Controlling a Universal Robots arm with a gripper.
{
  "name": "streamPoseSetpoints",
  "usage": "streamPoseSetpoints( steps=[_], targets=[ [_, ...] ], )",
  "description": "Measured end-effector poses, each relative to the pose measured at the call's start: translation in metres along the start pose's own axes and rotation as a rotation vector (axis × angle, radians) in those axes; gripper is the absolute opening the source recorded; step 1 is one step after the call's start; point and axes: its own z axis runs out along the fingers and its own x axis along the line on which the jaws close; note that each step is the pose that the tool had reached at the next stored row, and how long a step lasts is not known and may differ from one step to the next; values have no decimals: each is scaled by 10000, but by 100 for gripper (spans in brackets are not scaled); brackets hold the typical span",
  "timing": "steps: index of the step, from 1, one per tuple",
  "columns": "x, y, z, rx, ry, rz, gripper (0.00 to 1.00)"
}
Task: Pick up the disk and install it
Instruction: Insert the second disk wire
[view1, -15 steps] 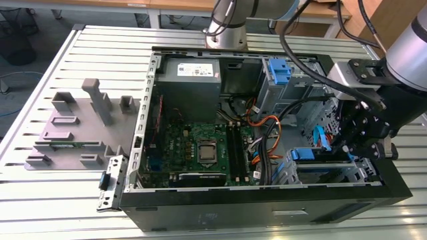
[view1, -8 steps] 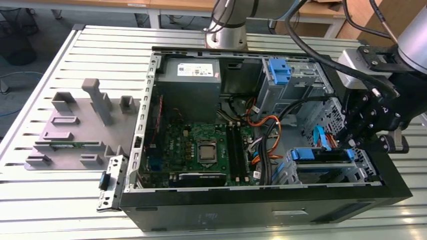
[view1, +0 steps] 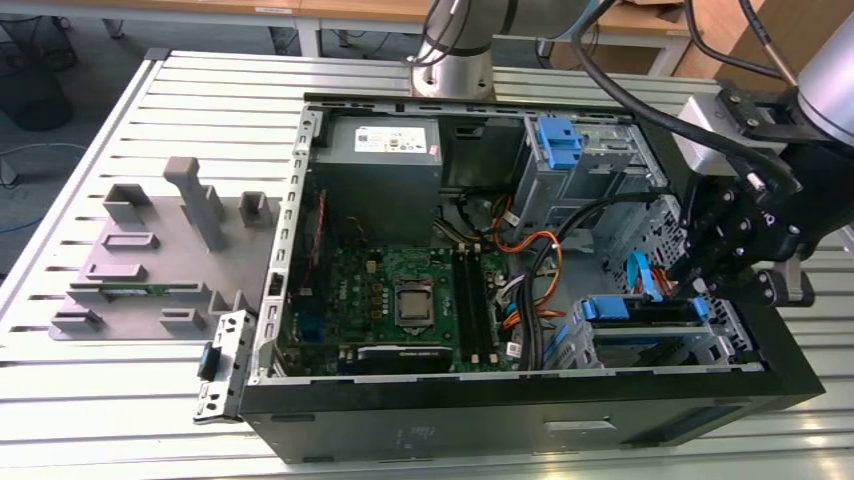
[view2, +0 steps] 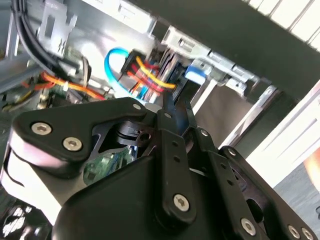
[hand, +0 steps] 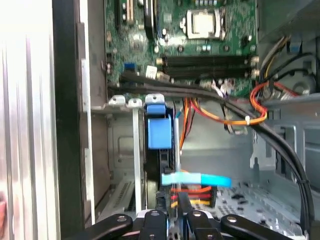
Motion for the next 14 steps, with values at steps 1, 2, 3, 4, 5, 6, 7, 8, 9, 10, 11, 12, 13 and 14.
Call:
streamPoseSetpoints(
  steps=[1, 2, 3, 4, 5, 6, 7, 8, 9, 10, 11, 12, 13, 14],
  targets=[
    [-1, -2, 2, -178, 7, 3, 24],
    [-1, -3, 3, -280, 11, 5, 24],
    [-1, -2, 3, -281, 12, 6, 24],
    [-1, -2, 3, -283, 12, 6, 24],
    [-1, -2, 3, -284, 11, 6, 24],
    [-1, -2, 2, -284, 12, 6, 24],
    [0, -2, -4, -284, 15, 6, 24],
    [0, -2, -22, -284, 15, 6, 24],
    [-1, -2, -37, -284, 13, 6, 24],
    [-1, -2, -43, -284, 12, 6, 24],
    [-1, -2, -43, -284, 10, 6, 24],
    [-2, -2, -43, -284, 9, 6, 24],
    [-2, -2, -49, -284, 12, 6, 24],
    [-2, -2, -54, -284, 12, 6, 24]
  ],
)
